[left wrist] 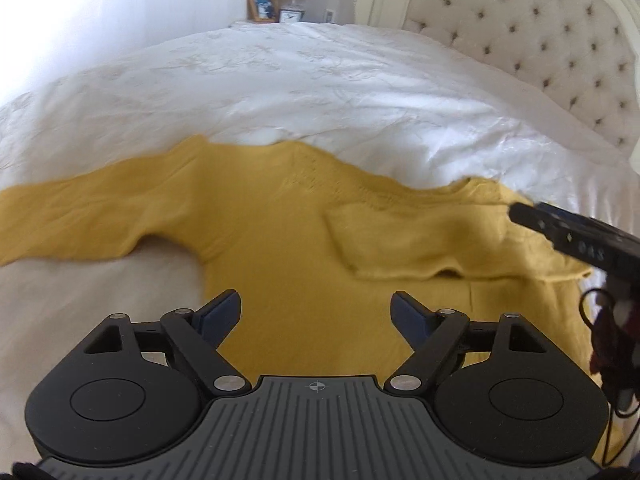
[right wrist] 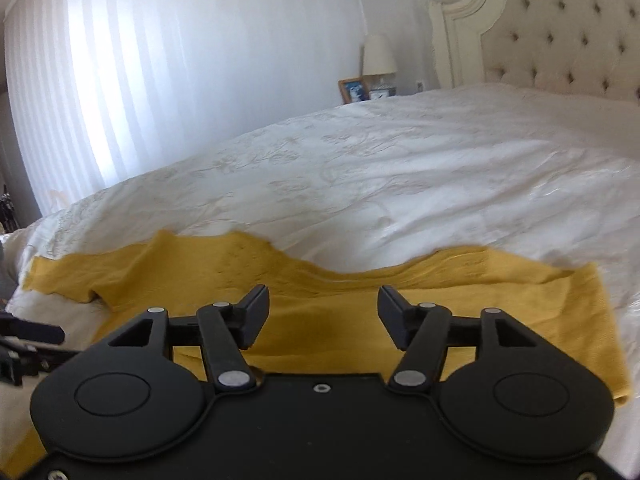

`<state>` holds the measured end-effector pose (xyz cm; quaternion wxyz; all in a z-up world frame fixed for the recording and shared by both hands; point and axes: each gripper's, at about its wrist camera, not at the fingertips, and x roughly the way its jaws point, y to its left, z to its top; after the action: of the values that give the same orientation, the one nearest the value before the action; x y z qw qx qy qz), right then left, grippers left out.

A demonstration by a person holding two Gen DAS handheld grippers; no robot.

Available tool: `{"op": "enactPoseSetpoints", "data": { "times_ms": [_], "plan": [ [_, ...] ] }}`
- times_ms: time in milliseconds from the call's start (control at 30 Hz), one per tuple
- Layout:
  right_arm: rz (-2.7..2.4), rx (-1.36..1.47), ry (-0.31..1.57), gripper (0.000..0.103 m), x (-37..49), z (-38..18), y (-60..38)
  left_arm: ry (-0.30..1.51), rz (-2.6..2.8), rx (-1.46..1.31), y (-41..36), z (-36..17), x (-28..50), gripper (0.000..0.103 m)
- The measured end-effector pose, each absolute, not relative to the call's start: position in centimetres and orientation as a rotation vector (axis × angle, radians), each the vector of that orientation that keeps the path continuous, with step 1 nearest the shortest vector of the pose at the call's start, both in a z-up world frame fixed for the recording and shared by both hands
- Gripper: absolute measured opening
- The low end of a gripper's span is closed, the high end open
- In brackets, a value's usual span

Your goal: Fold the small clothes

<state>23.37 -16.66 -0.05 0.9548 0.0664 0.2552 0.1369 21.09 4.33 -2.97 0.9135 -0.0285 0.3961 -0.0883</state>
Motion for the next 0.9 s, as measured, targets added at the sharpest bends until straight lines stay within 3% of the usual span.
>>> {"op": "enactPoseSetpoints", "data": {
  "times_ms": [233, 567, 667, 700, 733, 900],
  "plan": [
    [0.167, 0.061, 0.444, 0.065, 23.5, -1.4, -21.1, 0.858, -0.221, -0.029, 0.9, -4.5, 25.8, 0.07],
    [0.171, 0.218, 0.401, 0.068, 24.2, -1.2, -25.7, 0.938, -0.174, -0.113, 0.4, -7.2, 29.1, 0.056],
    [0.151, 0.253, 0.411, 0.068, 24.5, -1.2, -26.4, 0.936, -0.162, -0.107, -0.2, -7.2, 29.5, 0.038],
    [0.147, 0.265, 0.407, 0.068, 24.6, -1.2, -26.6, 0.93, -0.164, -0.096, -0.4, -7.1, 29.5, 0.019],
    [0.142, 0.271, 0.405, 0.068, 24.5, -1.1, -26.8, 0.928, -0.167, -0.083, -0.7, -7.0, 29.6, 0.011],
    [0.109, 0.281, 0.411, 0.068, 24.4, -1.0, -27.6, 0.841, -0.139, 0.036, -2.1, -4.5, 29.0, 0.007]
  ]
}}
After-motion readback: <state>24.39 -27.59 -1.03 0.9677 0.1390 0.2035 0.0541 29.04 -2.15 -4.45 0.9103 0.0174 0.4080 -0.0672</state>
